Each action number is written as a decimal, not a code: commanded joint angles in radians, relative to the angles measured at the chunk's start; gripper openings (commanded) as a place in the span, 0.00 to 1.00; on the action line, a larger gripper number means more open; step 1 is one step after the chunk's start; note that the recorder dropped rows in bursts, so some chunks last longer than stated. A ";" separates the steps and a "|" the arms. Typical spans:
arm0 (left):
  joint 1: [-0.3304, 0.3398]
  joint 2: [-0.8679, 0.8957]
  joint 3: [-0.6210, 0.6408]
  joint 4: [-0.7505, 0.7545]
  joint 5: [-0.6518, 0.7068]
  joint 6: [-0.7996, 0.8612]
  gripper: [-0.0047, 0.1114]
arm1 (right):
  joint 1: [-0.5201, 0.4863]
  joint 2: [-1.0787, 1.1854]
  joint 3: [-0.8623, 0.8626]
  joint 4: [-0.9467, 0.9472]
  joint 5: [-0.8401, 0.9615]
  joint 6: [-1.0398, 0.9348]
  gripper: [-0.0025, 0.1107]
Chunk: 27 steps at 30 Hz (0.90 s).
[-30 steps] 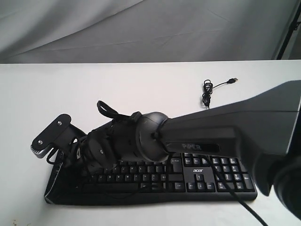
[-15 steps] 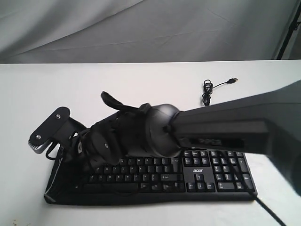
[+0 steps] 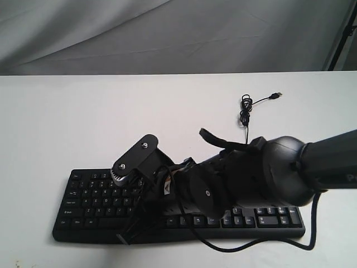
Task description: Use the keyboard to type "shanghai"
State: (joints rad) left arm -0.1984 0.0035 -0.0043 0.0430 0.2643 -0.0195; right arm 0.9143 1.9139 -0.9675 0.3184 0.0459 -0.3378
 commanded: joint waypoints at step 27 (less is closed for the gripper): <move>-0.004 -0.003 0.004 0.001 -0.005 -0.003 0.04 | 0.006 0.048 0.006 0.005 -0.029 -0.005 0.02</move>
State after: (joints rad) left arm -0.1984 0.0035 -0.0043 0.0430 0.2643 -0.0195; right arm 0.9162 1.9591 -0.9658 0.3206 0.0260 -0.3378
